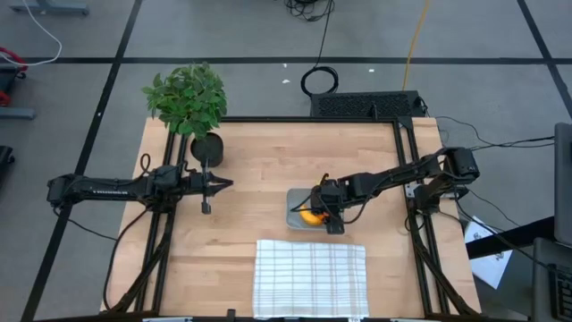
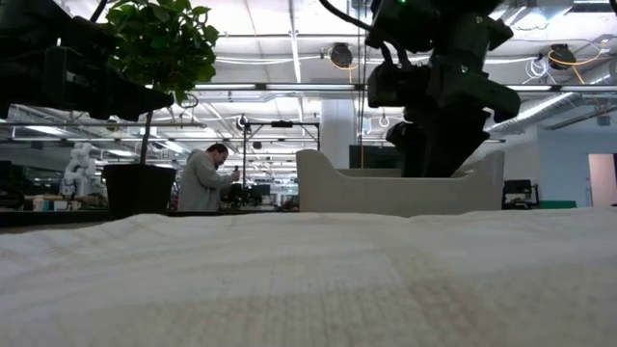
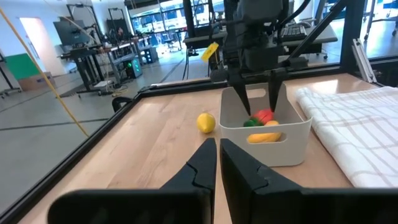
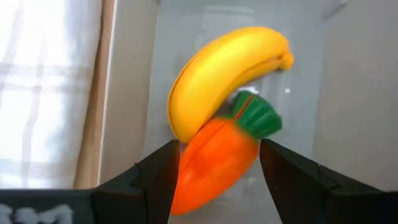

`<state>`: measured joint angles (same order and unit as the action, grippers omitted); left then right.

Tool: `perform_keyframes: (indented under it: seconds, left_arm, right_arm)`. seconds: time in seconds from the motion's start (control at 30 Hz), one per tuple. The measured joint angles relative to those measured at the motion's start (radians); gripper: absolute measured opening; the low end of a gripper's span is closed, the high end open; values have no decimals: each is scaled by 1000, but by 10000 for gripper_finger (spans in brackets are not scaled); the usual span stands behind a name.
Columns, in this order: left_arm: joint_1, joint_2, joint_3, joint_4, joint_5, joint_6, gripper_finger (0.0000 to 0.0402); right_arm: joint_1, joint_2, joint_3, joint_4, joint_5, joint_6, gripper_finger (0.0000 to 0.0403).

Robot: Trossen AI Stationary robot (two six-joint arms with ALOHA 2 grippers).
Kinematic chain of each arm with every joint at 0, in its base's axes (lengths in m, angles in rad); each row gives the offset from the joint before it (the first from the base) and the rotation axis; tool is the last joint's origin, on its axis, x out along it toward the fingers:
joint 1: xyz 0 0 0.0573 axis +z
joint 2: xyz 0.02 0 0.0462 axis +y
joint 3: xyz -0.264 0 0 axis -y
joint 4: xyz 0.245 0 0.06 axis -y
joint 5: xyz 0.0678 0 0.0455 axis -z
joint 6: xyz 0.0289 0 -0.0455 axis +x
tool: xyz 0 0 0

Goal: Pick and placing Produce into tupperware
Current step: Put the yellow lemon into the gray bin

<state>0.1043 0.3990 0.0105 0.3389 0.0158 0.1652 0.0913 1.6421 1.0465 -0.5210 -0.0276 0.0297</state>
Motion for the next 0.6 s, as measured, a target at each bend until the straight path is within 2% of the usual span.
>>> perform_keyframes:
  seconds: [0.3,0.6]
  left_arm:
    - [0,0,0,0,0,-7,26]
    - [0,0,0,1,0,-10,26]
  right_arm:
    - [2,-4,77,-124,61,31,215]
    - [2,-94,81,-136,61,55,204]
